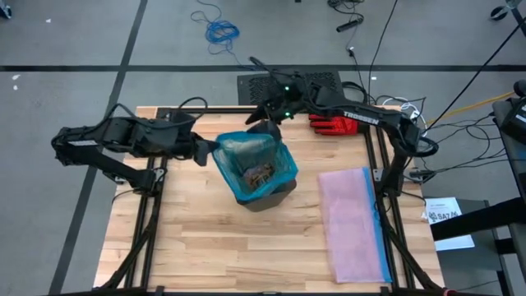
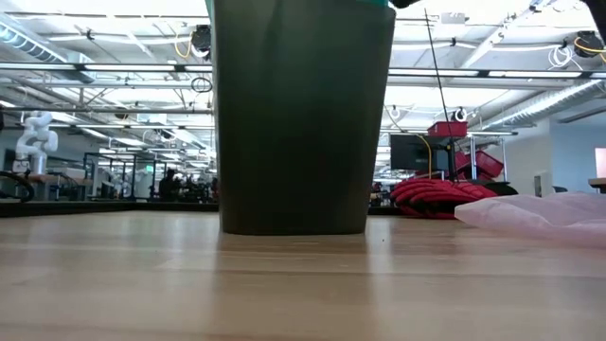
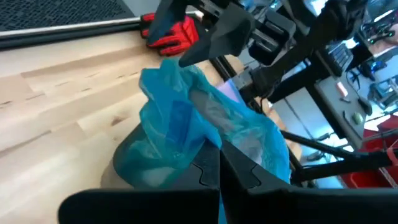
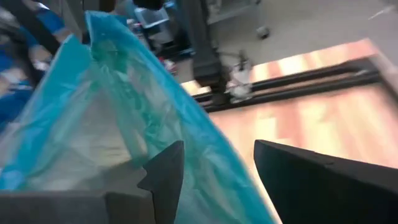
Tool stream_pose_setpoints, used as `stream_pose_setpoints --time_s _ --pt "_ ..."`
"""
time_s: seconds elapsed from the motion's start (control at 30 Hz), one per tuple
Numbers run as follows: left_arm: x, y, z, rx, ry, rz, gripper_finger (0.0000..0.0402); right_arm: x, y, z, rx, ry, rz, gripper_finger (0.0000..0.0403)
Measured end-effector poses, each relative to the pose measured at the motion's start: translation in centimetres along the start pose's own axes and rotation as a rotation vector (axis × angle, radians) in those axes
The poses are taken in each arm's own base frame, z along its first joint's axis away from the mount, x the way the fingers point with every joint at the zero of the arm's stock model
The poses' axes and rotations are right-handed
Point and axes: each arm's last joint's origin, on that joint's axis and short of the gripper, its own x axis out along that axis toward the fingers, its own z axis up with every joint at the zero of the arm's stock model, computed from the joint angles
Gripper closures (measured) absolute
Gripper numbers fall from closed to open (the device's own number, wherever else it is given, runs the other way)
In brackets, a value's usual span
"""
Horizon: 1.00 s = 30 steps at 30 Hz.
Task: Place trash/remove bag and relplace
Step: Remove the blue trash bag from the black trash bin
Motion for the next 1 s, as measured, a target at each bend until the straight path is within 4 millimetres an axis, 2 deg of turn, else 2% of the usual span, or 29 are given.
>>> stream_pose_setpoints --time_s 0.17,0.4,0.63,0.77,0.87,0.93,1.0 --pt "0.0 0.0 0.0 0.006 0.005 -0.006 0.0402 1.4 -1.2 -1.0 0.082 0.034 0.113 0.0215" --pt "-0.2 0.0 0.0 0.006 0.012 -0.015 0.0402 2.8 -2.4 -1.3 0.096 0.009 0.122 0.0217" --pt "-0.2 0.0 0.0 0.022 0.030 -0.028 0.0402 3.4 -3.5 -1.8 0.132 0.010 0.144 0.0249" --pt "-0.2 0.0 0.0 0.031 0.032 -0.029 0.0402 3.3 -3.3 -1.7 0.114 0.010 0.178 0.0289" --pt "-0.4 0.0 0.0 0.050 0.029 -0.033 0.0402 3.2 -3.3 -1.6 0.096 0.004 0.171 0.0343" --pt "-0.4 0.1 0.0 0.055 0.027 -0.034 0.0402 3.0 -3.1 -1.1 0.094 0.001 0.151 0.0383" --pt "-0.4 0.1 0.0 0.058 0.023 -0.032 0.0402 2.6 -2.7 0.0 0.064 -0.018 0.120 0.0394"
